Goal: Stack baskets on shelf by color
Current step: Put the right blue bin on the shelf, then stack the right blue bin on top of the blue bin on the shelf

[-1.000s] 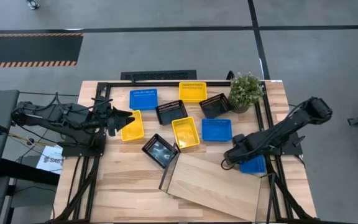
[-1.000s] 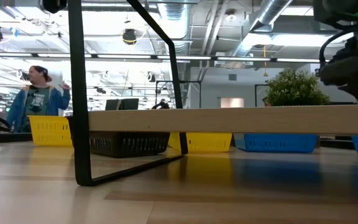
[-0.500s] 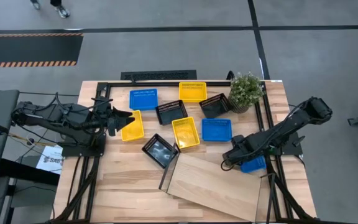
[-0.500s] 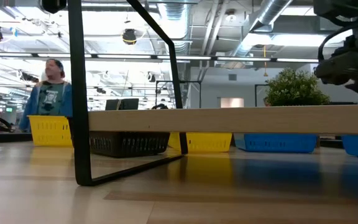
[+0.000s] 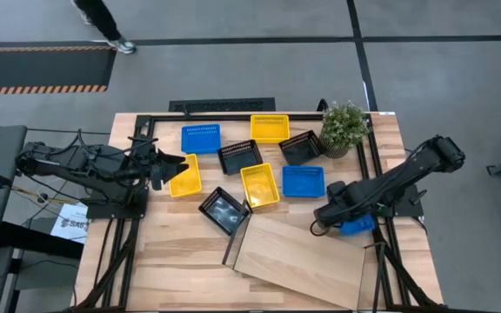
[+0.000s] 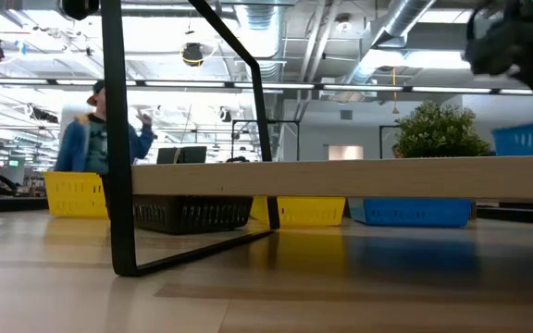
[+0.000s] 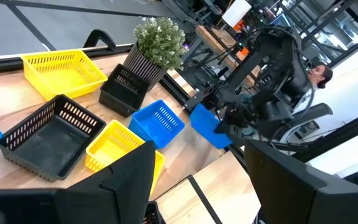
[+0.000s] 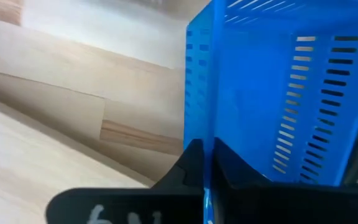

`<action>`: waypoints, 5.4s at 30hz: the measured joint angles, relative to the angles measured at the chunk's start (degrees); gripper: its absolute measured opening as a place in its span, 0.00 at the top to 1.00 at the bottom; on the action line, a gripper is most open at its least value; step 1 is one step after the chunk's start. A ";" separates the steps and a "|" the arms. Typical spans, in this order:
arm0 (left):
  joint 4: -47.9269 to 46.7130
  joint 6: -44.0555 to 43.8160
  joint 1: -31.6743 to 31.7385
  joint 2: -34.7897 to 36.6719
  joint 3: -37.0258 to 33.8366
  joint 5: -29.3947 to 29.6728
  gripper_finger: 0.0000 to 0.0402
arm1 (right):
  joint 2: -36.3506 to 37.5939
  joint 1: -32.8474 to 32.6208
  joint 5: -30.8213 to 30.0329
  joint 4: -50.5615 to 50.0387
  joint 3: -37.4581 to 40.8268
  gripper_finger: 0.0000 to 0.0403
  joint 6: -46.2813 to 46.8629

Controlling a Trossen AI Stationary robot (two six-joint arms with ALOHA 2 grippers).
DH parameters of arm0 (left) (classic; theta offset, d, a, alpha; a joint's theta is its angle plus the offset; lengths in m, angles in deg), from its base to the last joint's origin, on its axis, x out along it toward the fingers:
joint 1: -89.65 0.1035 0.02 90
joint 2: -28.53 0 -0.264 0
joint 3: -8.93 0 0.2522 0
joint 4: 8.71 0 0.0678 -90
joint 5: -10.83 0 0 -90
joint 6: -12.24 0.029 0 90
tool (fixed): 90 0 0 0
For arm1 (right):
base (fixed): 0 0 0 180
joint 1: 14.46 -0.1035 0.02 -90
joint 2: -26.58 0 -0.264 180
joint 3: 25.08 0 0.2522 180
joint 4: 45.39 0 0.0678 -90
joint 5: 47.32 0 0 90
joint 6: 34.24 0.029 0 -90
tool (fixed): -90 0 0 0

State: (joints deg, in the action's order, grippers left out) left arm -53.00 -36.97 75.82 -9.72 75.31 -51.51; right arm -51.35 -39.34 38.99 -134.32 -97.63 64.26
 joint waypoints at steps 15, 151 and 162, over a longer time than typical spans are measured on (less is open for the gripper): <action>-0.02 -1.05 0.00 -0.01 0.00 -0.04 0.41 | -0.08 -1.49 -7.14 14.77 -16.70 0.99 -40.47; -5.20 -4.04 -0.01 -0.12 0.00 -0.02 0.41 | -16.57 6.92 -13.89 6.84 -16.29 0.44 -77.19; -6.57 -4.24 0.00 -0.14 0.00 0.64 0.41 | -7.50 13.36 -10.09 23.55 1.68 0.42 -81.70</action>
State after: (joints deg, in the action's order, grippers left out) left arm -59.56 -41.21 75.81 -9.86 75.31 -50.87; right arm -58.84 -25.97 28.90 -110.76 -95.95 -17.45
